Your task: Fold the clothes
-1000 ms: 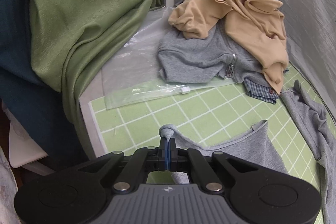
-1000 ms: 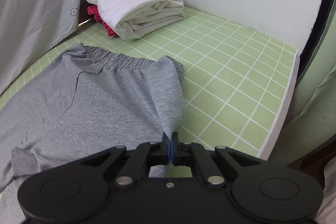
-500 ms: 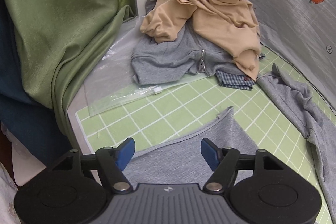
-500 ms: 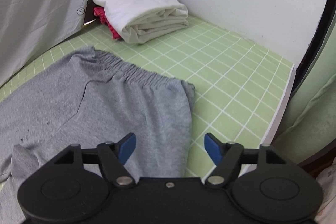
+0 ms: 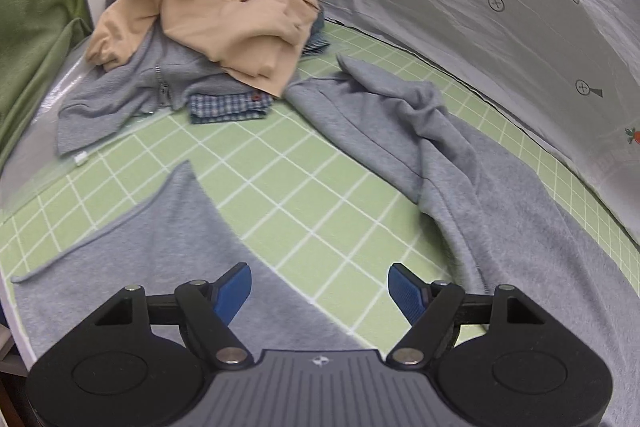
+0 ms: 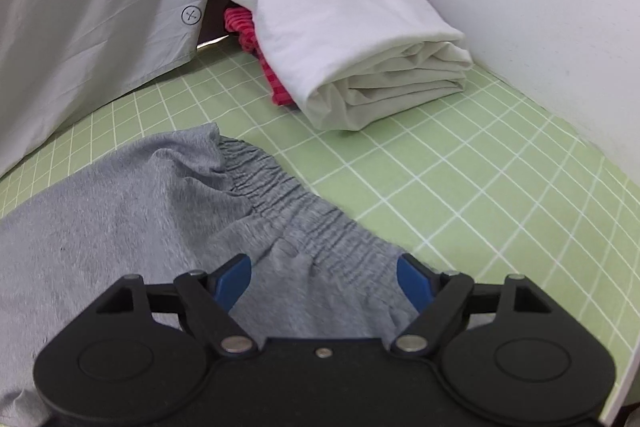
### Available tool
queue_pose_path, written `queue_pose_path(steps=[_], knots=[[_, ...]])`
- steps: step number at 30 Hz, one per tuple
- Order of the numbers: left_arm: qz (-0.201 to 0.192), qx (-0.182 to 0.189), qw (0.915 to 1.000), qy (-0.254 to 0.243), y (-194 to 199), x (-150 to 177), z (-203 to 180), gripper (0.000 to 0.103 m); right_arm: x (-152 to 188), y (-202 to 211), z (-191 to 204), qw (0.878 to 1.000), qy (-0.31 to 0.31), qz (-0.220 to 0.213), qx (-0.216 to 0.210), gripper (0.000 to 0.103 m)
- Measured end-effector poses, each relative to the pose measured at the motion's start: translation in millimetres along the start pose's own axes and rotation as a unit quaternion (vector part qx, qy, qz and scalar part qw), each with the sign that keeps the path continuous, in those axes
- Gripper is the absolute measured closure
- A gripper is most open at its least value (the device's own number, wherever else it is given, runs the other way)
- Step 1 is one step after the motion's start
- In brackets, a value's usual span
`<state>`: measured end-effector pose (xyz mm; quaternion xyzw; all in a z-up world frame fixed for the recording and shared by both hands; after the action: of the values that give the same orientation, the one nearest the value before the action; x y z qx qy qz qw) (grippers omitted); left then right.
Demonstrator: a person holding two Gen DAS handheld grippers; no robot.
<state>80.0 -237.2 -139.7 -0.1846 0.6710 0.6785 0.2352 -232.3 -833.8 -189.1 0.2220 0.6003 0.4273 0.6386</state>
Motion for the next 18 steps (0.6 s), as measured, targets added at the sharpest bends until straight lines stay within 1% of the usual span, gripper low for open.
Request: queue_pose_path(steps=[3,4,6,7,9,11,13,15,18], knots=[[0.019,0.006,0.9996,-0.018,-13.3,-8.1,-40.5,0.027,-5.6,-26.4,17.0,1.0,-0.001,0.011,-0.013,0.022],[0.021,0.007,0.9994,-0.025,-13.5,-8.7,-49.8,0.027,-8.3,-33.6,21.9,1.0,0.003,0.005,-0.009,0.022],[0.024,0.016,0.9981,-0.054,-16.7,-13.4,-73.6,0.027,-13.8,-43.1,27.1,1.0,0.018,-0.011,-0.002,0.022],[0.023,0.014,0.9972,-0.07,-17.1,-15.1,-82.4,0.027,-16.7,-47.7,28.3,1.0,0.025,-0.016,0.001,0.022],[0.02,0.012,0.9944,-0.103,-17.8,-18.5,-100.0,0.027,-29.5,-56.1,18.5,0.999,0.012,-0.033,0.009,0.021],[0.019,0.004,0.9921,-0.124,-17.4,-19.8,-108.4,0.027,-44.8,-64.4,-0.2,0.998,-0.018,-0.047,0.034,0.022],[0.023,0.001,0.991,-0.132,-19.4,-18.5,-110.5,0.027,-58.2,-72.4,-18.4,0.997,-0.049,-0.045,0.04,0.019],[0.028,-0.001,0.9908,-0.132,-22.4,-19.0,-110.2,0.027,-68.6,-77.2,-30.4,0.996,-0.057,-0.049,0.054,0.019],[0.032,-0.001,0.992,-0.122,-28.6,-21.8,-103.1,0.027,-73.2,-79.2,-35.5,0.995,-0.049,-0.053,0.067,0.017]])
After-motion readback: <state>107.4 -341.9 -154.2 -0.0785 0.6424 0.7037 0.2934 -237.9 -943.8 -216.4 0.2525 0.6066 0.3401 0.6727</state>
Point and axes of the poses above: each gripper's, at about its wrist camera, not at the fingertips, and y roughly against the way its jaws point, z to its left, x to its underside, the point moved 7 cm from there along -y, roughly the way its jaws point, and after that the axes turned 15 degrees about -y, right-handed, at the moved point
